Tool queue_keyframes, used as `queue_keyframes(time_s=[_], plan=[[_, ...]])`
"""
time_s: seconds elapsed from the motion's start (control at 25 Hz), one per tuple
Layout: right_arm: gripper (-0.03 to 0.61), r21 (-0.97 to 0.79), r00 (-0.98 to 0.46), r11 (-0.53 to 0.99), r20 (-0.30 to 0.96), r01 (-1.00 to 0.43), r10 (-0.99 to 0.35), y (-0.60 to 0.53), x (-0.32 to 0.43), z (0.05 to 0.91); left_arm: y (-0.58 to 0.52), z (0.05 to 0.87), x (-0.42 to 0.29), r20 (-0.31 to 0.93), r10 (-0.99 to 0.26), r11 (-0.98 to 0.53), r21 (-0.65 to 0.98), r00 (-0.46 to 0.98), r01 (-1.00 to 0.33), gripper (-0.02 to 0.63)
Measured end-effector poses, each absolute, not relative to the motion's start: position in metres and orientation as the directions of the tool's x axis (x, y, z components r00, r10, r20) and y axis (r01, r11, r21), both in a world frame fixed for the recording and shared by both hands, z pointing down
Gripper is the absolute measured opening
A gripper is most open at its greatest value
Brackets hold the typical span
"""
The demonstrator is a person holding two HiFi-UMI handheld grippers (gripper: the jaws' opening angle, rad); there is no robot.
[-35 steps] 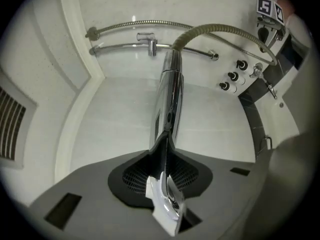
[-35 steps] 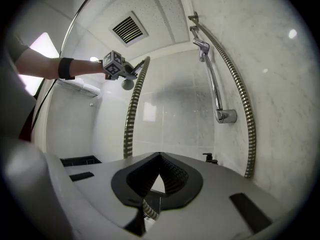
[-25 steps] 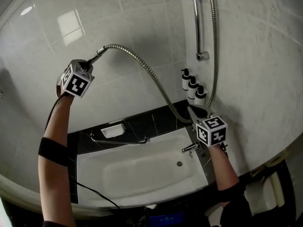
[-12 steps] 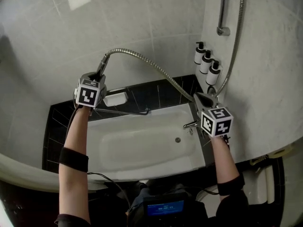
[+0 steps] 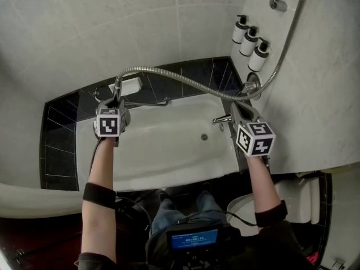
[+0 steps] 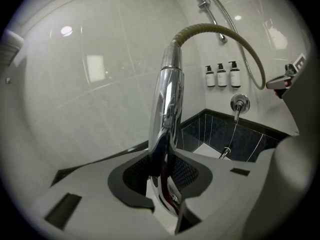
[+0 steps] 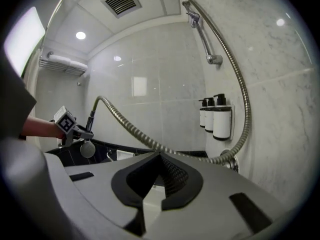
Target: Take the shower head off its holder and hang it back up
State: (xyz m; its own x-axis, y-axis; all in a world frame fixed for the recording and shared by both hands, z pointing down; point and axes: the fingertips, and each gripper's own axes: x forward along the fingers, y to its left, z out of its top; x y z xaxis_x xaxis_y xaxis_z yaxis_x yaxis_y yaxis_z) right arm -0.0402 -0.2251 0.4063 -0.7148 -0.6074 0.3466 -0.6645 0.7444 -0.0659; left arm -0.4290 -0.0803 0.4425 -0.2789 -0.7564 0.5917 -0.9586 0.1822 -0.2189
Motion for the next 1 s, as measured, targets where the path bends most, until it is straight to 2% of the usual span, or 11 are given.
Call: queue_keyframes(time_s=[0.4, 0.68, 1.0], plan=[[0.019, -0.134, -0.652, 0.735, 0.585, -0.665, -0.483, -0.197, -0.050, 0.574, -0.056, 0.603, -0.399, 0.713, -0.665, 0.231, -0.090, -0.224, -0.969, 0.092], [0.018, -0.191, -0.623, 0.735, 0.688, -0.650, -0.373, -0.187, -0.068, 0.702, -0.039, 0.732, -0.367, 0.809, -0.563, 0.257, -0.021, -0.168, -0.966, 0.092], [0.018, -0.243, -0.583, 0.717, 0.765, -0.653, -0.272, -0.190, -0.077, 0.839, -0.052, 0.856, -0.333, 0.851, -0.515, 0.231, 0.017, -0.107, -0.973, 0.092]])
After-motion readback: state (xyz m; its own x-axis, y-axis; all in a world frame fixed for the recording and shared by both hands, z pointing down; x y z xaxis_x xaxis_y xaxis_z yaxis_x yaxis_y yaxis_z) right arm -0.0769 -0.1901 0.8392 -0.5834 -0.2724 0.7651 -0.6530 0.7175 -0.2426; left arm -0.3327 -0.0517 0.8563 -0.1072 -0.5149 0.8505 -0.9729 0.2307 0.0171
